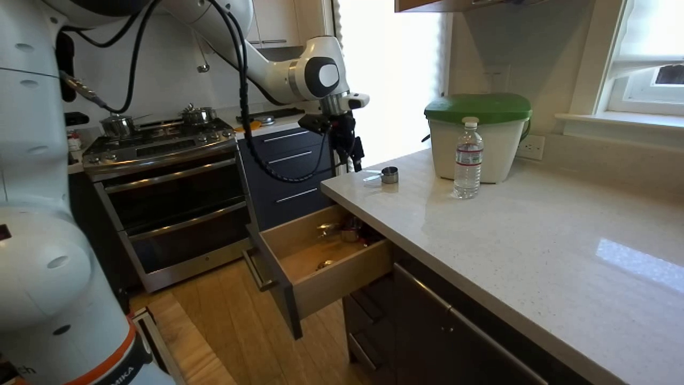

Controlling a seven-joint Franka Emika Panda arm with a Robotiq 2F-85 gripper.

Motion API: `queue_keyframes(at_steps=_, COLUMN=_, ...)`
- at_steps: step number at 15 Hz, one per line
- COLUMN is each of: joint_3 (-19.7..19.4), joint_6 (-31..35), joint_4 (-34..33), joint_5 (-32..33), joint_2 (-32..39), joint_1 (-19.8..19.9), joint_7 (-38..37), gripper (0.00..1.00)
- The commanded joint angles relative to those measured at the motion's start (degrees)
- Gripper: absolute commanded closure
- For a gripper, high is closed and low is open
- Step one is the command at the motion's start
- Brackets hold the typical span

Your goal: Unstack the measuring spoons

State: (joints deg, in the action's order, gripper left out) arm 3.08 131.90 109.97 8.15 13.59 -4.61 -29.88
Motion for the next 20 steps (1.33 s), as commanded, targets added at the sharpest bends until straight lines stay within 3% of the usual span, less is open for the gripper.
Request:
queue_keyframes(at_steps=1, joint_3=-2.1, joint_6=2.2, joint_4=-1.2, joint_5=1.0, joint_2=2.2, joint_1=-1.1, joint_7=0.1, gripper=0.21)
queue_keyframes(at_steps=2, joint_3=-2.4, joint_6=2.6, joint_4=-1.6, joint_5=1.1, joint_2=2.7, joint_1=-1.2, joint_7=0.0, gripper=0.17)
queue_keyframes(at_steps=7, joint_3=-3.6, joint_6=4.4, joint_4=-3.3, joint_5=1.6, joint_2=5.0, joint_1=-2.3, joint_7=-1.1, gripper=0.16)
queue_keyframes(at_steps=11, joint_3=-5.0, joint_6=6.0, joint_4=-4.0, joint_5=2.8, joint_2=6.3, joint_1=-3.2, joint_7=-2.1, gripper=0.24)
queue_keyframes(at_steps=20, joint_3=-7.7, joint_6=10.5, joint_4=-3.8, joint_5=4.9, joint_2=8.1, joint_1=-5.2, joint_7=-5.4, gripper=0.29)
